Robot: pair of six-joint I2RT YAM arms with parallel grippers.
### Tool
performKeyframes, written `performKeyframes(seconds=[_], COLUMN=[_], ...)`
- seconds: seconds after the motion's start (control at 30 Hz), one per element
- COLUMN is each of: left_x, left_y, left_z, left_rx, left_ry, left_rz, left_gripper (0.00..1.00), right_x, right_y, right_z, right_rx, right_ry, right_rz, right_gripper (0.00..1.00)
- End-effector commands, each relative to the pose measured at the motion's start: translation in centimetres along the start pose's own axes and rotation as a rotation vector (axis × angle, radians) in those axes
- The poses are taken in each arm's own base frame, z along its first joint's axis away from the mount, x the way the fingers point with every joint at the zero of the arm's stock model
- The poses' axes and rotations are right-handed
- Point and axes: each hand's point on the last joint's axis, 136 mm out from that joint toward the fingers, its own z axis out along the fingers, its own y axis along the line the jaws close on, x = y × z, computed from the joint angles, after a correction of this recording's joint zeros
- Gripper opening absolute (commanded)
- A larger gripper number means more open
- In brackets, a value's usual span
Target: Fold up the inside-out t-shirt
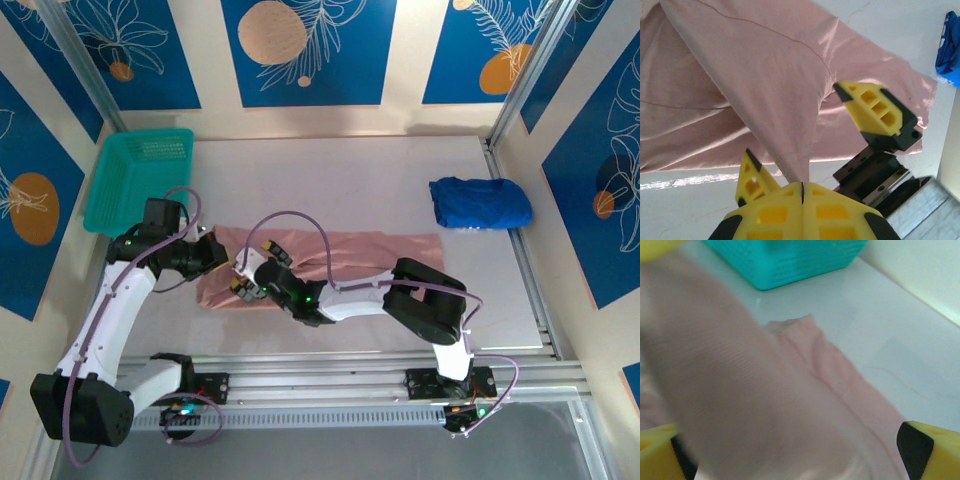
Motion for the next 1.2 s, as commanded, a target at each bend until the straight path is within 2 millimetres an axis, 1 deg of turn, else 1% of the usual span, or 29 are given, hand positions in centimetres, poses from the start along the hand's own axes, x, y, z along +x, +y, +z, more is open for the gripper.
performKeyframes(seconds=[0.0, 0.07, 0.13, 0.2, 0.3, 0.43, 0.67, 0.83, 0.93, 1.0, 1.03, 1.07, 1.17], left_x=[0.0, 0.0, -0.1, -0.2, -0.3, -0.4, -0.1, 1.0, 2.0, 2.8, 3.2, 3.6, 4.8], left_y=[-0.1, -0.1, 0.0, 0.1, 0.1, 0.3, 1.0, 2.6, 4.0, 4.8, 5.2, 5.7, 7.0], left_z=[0.1, 0.1, 0.0, -0.1, -0.2, -0.2, 0.0, 1.0, 1.9, 3.0, 3.5, 4.1, 5.5], left_rx=[0.021, 0.016, 0.009, 0.003, -0.004, -0.014, -0.044, -0.079, -0.1, -0.096, -0.097, -0.096, -0.105], left_ry=[0.012, 0.008, 0.003, -0.006, -0.011, -0.012, -0.006, 0.019, 0.034, 0.047, 0.056, 0.066, 0.089], left_rz=[-0.006, -0.006, -0.006, -0.007, -0.004, -0.001, 0.005, -0.017, -0.05, -0.086, -0.104, -0.122, -0.166], left_gripper=[0.0, 0.0, 0.0, 0.0, 0.0, 0.0, 0.0, 0.0, 0.0, 0.0, 0.0, 0.0, 0.0], right_x=[-1.9, -1.6, -1.1, -0.2, 1.1, 2.2, 3.7, 5.5, 7.2, 8.6, 9.3, 10.0, 12.0], right_y=[-2.7, -3.1, -3.9, -4.7, -5.7, -5.9, -5.0, -3.8, -2.8, -2.2, -1.8, -1.4, -0.7], right_z=[0.3, 0.5, 0.4, 0.1, -0.6, -1.7, -3.2, -4.6, -5.6, -6.0, -6.2, -6.4, -6.9], right_rx=[0.168, 0.204, 0.249, 0.273, 0.291, 0.273, 0.207, 0.095, 0.024, -0.019, -0.038, -0.059, -0.096], right_ry=[-0.048, -0.031, -0.013, 0.018, 0.07, 0.102, 0.154, 0.211, 0.266, 0.307, 0.324, 0.344, 0.405], right_rz=[0.008, -0.003, -0.016, -0.019, -0.014, -0.033, -0.078, -0.107, -0.126, -0.131, -0.136, -0.145, -0.154], right_gripper=[0.98, 0.98, 0.97, 0.95, 0.89, 0.79, 0.64, 0.44, 0.33, 0.23, 0.2, 0.18, 0.2])
